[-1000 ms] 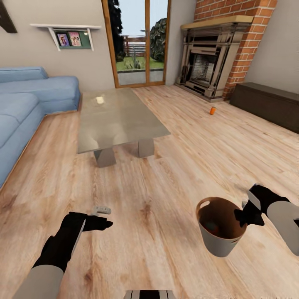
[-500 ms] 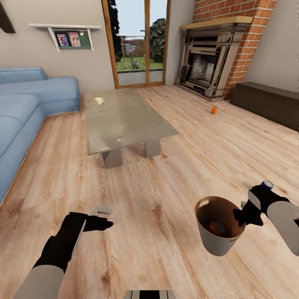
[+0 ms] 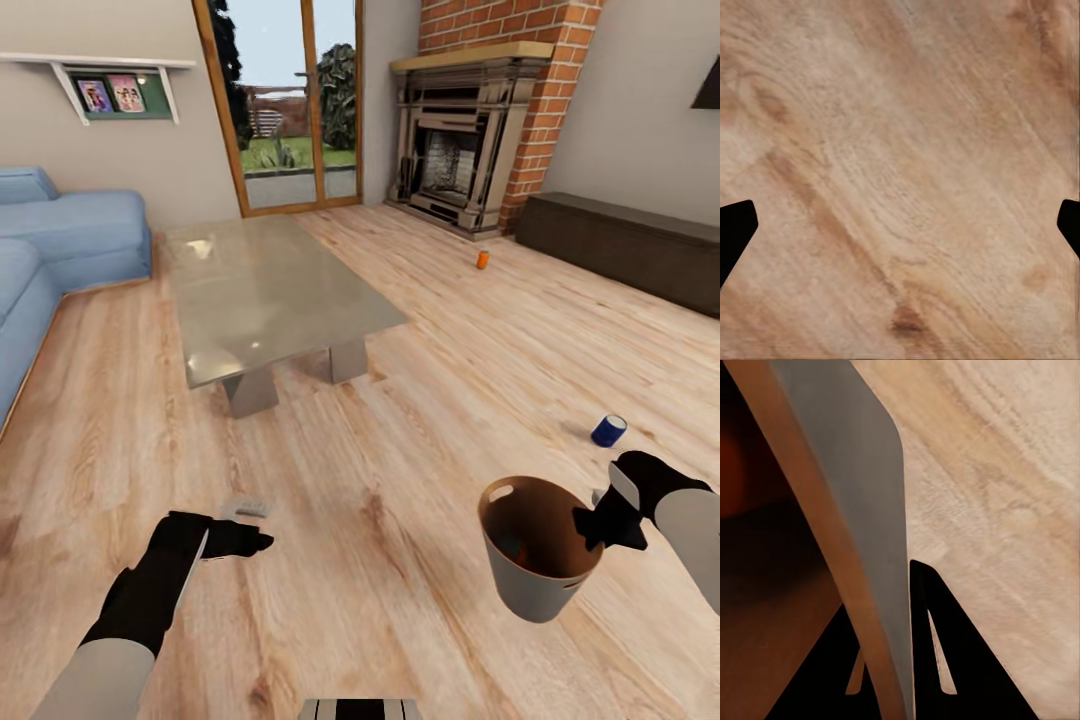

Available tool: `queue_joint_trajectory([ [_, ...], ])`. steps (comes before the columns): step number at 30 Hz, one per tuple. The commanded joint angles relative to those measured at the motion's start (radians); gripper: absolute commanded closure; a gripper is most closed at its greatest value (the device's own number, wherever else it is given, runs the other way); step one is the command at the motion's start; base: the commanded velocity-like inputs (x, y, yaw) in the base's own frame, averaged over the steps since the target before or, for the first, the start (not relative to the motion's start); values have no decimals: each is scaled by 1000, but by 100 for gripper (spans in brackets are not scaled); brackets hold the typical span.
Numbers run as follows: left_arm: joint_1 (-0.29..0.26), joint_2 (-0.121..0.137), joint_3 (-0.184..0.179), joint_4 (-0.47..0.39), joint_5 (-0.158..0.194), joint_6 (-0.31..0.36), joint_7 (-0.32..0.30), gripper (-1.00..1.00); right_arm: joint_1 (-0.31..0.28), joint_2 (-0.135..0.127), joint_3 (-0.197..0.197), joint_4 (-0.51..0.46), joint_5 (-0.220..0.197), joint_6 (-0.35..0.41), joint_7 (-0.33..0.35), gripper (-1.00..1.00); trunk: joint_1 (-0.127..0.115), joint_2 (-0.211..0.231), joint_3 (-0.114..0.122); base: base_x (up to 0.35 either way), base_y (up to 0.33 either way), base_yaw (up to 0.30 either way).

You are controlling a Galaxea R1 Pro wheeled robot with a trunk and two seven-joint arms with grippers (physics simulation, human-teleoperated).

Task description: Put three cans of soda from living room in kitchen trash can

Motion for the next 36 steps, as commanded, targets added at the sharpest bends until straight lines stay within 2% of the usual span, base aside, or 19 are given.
queue_joint_trajectory([
  [1, 0, 0, -6, 0, 0, 0, 0, -100, 0, -1, -3, 0, -7, 1, 5, 100, 0, 0, 0, 182, -96, -247],
  [6, 0, 1, -61, 1, -2, 0, 3, -100, 0, -1, -2, 0, -7, 1, 7, 100, 0, 0, 0, 164, -213, -248],
  [17, 0, -1, -77, 2, -2, 0, 3, -100, 2, -8, -3, 1, -7, 1, 10, 100, 0, 0, 3, 144, -287, -248],
  [22, 0, -4, -107, 2, -1, 0, 17, -100, 3, -10, -3, 1, -7, 1, 11, 100, 0, 0, 6, 141, -296, -248],
  [23, 0, -6, -113, 2, -1, 0, 35, -100, 5, -10, -3, 1, -7, 1, 11, 100, 0, 0, 6, 141, -296, -248],
  [27, 0, -12, -115, 1, -1, 0, 44, -100, 7, -10, -3, 0, -7, 1, 11, 100, 0, 0, 9, 138, -296, -248],
  [30, -1, -5, -110, 12, 2, -4, 39, -100, 7, -10, -3, 1, -7, 1, 11, 100, 0, 0, 10, 136, -268, -248],
  [32, -7, 13, -106, 26, 7, -6, 35, -100, 7, -10, -2, 1, -7, 1, 10, 100, 0, 0, 12, 141, -214, -247],
  [33, -14, 34, -96, 33, 13, -7, 32, -100, 8, -9, -2, 1, -7, 1, 10, 100, 0, 0, 12, 146, -174, -246],
  [34, -22, 67, -62, 53, 33, -6, 25, -100, 8, -9, -2, 1, -7, 1, 10, 100, 0, 0, 13, 149, -146, -245],
  [35, -32, 89, -30, 71, 46, -5, 24, -100, 8, -9, -2, 1, -7, 1, 10, 100, 0, 0, 14, 150, -135, -244],
  [36, -40, 100, -13, 82, 51, -5, 24, -100, 8, -9, -2, 1, -6, 1, 10, 100, 0, 0, 14, 150, -131, -244],
])
